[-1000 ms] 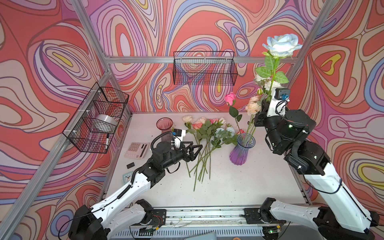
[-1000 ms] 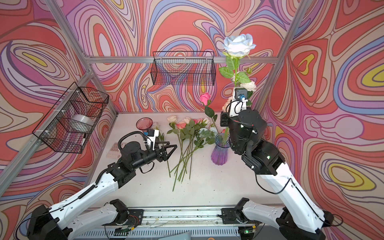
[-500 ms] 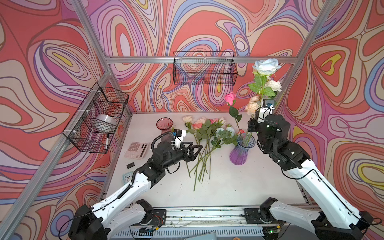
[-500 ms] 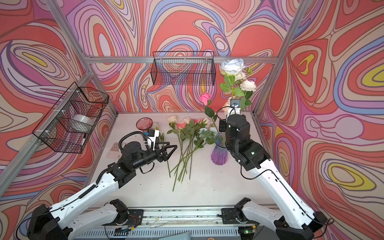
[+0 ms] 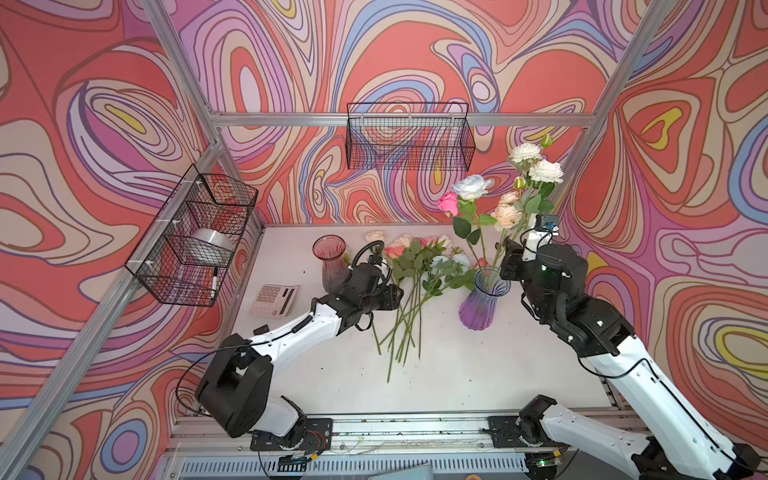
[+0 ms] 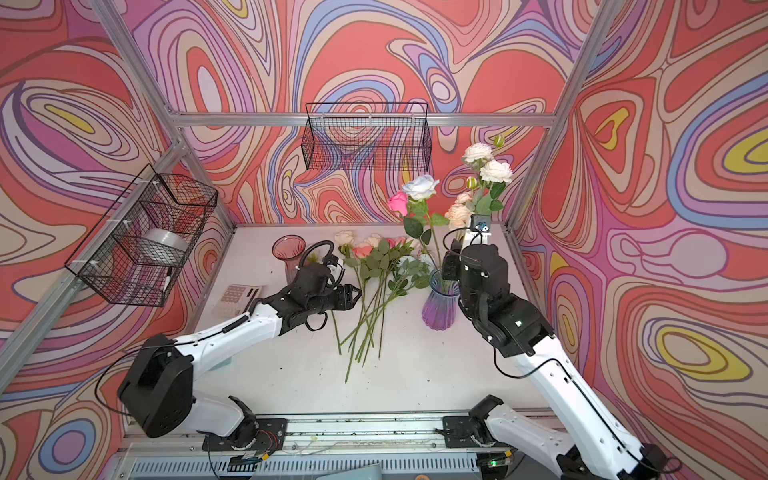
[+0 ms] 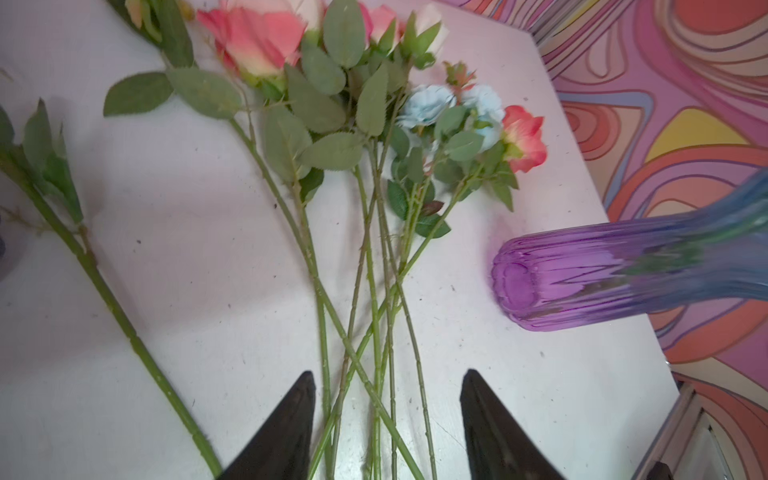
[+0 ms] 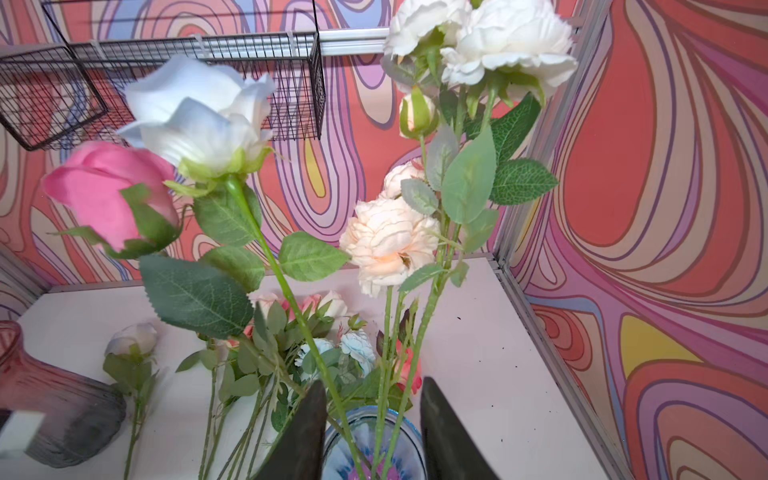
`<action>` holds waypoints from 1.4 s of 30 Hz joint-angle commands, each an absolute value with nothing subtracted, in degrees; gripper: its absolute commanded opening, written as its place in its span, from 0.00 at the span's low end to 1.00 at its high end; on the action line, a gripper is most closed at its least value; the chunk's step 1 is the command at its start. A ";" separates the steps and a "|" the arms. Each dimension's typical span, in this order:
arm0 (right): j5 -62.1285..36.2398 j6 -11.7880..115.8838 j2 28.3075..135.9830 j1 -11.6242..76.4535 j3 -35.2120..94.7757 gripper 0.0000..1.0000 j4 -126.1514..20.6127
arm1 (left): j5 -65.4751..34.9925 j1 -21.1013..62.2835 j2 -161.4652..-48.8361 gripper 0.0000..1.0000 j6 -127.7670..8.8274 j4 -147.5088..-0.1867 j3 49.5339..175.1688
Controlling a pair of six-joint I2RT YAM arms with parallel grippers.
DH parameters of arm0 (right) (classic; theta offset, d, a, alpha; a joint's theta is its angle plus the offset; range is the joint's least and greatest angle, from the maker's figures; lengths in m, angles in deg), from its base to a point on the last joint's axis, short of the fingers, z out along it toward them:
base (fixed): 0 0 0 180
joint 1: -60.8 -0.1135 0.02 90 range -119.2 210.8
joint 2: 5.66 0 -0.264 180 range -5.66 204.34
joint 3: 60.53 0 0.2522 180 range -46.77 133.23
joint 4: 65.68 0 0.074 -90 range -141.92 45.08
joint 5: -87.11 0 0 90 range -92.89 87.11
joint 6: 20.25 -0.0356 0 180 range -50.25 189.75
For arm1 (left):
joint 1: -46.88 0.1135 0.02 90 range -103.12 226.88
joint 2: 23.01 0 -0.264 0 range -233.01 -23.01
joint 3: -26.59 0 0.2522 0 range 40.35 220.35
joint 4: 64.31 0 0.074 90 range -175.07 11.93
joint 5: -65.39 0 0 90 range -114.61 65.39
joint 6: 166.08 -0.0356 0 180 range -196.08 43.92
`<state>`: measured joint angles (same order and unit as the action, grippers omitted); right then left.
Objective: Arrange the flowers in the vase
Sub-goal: 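Release the white rose and withdraw the right gripper while the left gripper reaches stems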
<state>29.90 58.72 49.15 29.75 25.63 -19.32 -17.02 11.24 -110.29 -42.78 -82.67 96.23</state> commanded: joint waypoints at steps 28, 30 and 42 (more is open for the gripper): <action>20.06 54.63 37.06 29.99 20.47 0.36 -14.13 | -24.37 11.97 -133.24 0.00 -42.36 -100.05 118.50; 19.85 54.54 37.00 30.02 20.29 0.36 -14.39 | -24.74 11.99 -130.45 0.00 -42.04 -99.67 116.70; 17.87 53.23 36.46 30.04 18.81 0.37 -14.39 | -37.10 12.98 -129.73 0.42 -41.13 -106.55 114.51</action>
<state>18.93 53.76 37.09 29.75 19.58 -14.14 -29.43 11.99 -129.96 -42.60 -102.10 116.12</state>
